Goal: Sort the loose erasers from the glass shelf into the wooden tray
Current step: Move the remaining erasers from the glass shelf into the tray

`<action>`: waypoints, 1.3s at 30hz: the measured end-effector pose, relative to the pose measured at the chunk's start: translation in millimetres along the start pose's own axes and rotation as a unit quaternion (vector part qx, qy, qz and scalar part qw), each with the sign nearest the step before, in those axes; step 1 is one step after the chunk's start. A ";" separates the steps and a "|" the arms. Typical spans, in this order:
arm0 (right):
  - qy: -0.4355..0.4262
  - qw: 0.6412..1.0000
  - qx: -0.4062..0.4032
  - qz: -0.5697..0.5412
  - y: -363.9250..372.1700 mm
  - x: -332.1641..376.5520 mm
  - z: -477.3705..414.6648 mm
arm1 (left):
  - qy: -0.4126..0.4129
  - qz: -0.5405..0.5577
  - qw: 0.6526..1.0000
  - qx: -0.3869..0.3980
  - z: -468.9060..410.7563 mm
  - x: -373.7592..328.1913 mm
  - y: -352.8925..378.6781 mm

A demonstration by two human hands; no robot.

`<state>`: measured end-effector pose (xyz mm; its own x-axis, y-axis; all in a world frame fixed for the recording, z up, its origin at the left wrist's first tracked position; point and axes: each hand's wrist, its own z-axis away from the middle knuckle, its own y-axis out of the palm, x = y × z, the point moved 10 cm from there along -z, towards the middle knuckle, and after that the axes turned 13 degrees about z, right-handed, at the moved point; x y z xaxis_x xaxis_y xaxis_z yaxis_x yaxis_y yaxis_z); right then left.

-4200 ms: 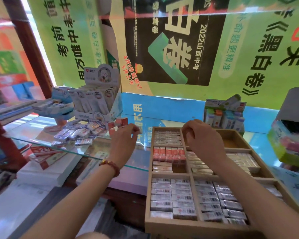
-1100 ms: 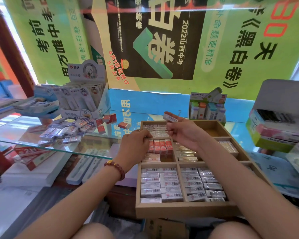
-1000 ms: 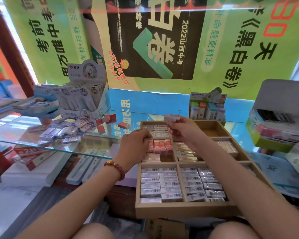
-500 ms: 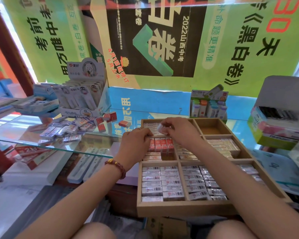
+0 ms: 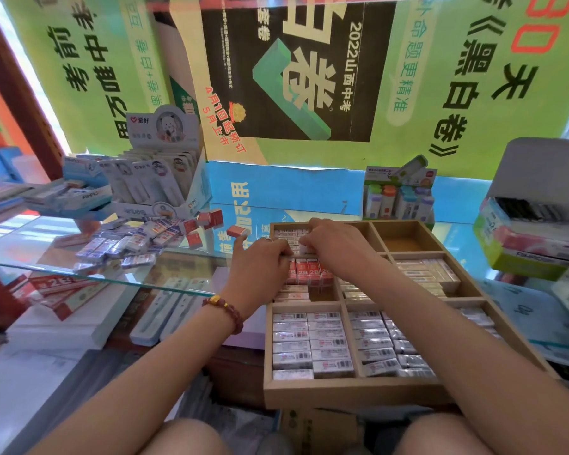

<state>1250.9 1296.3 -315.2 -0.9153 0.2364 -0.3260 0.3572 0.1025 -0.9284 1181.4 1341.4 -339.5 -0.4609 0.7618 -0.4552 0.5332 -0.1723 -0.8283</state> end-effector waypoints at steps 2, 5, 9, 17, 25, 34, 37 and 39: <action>0.003 1.000 0.016 0.000 1.8 1.7 -1.8 | 0.001 0.004 1.000 0.000 1.0 -0.7 -0.6; 0.005 1.000 0.016 0.017 0.5 4.1 -2.4 | -0.001 0.005 1.000 0.004 1.3 -0.3 0.0; 0.013 0.998 0.024 0.048 0.1 4.8 -2.6 | -0.005 0.000 1.000 0.006 1.7 1.2 0.3; 0.031 0.998 0.015 0.056 2.8 4.0 -5.1 | -0.005 -0.008 1.000 0.015 3.3 -0.4 0.8; -0.028 0.996 -0.020 0.081 -3.6 4.9 5.8 | 0.012 -0.046 0.999 0.004 3.4 -4.0 -1.3; -0.032 0.998 0.006 0.049 1.5 9.9 -2.3 | 0.005 -0.011 0.999 -0.030 2.6 -0.3 -4.8; -0.032 0.997 0.035 0.054 3.6 10.3 -11.5 | -0.004 0.011 0.999 -0.032 4.1 3.0 -4.9; -0.018 0.998 0.043 0.047 6.2 4.6 -14.7 | -0.005 0.011 1.000 -0.028 4.2 3.3 -4.1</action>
<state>1251.7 1312.2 -319.8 -0.8853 0.2068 -0.4164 0.4254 -0.0015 -0.9050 1174.7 1341.9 -339.0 -0.4564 0.7515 -0.4764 0.5813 -0.1535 -0.7991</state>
